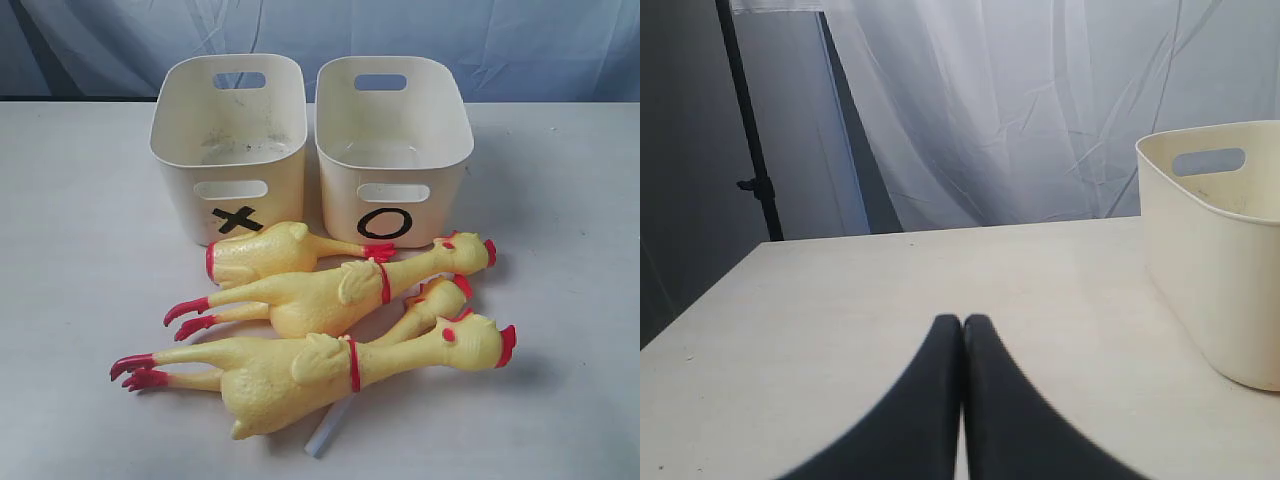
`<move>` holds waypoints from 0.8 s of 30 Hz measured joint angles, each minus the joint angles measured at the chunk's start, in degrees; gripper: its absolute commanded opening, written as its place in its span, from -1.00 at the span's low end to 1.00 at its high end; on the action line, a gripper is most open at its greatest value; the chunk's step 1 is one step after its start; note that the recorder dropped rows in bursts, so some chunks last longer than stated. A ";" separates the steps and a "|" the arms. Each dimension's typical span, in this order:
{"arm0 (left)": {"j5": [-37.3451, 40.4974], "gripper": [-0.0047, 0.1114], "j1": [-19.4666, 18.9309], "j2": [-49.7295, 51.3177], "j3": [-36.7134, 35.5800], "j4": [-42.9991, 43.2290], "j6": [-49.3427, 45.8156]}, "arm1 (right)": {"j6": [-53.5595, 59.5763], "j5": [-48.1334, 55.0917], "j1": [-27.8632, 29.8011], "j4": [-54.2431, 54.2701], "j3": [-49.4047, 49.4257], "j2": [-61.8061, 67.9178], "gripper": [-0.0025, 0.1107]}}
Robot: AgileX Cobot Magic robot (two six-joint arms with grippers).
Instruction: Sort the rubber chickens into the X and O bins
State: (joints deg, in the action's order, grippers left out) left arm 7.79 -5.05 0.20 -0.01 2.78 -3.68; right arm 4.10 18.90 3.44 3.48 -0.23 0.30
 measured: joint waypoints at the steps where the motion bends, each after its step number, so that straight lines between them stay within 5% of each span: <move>1: 0.00 -0.92 0.00 0.00 0.00 0.00 0.00 | 0.06 0.00 0.00 0.00 0.00 0.00 -0.97; 17: 0.00 -0.92 0.00 0.00 0.00 0.00 0.00 | 2.72 -3.26 0.00 -5.96 0.15 0.00 -0.97; 20: 0.00 -0.92 0.00 0.00 0.00 0.00 0.00 | 3.17 -11.87 0.00 -7.70 0.23 0.00 -0.97; 24: 0.00 -0.92 0.00 0.00 0.00 0.00 0.00 | 3.17 -37.69 0.00 -8.33 0.13 -0.10 -0.97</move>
State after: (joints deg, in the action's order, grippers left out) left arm 7.79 -5.05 0.20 -0.01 2.78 -3.68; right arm 7.27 -18.79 3.44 -4.84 -0.10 0.20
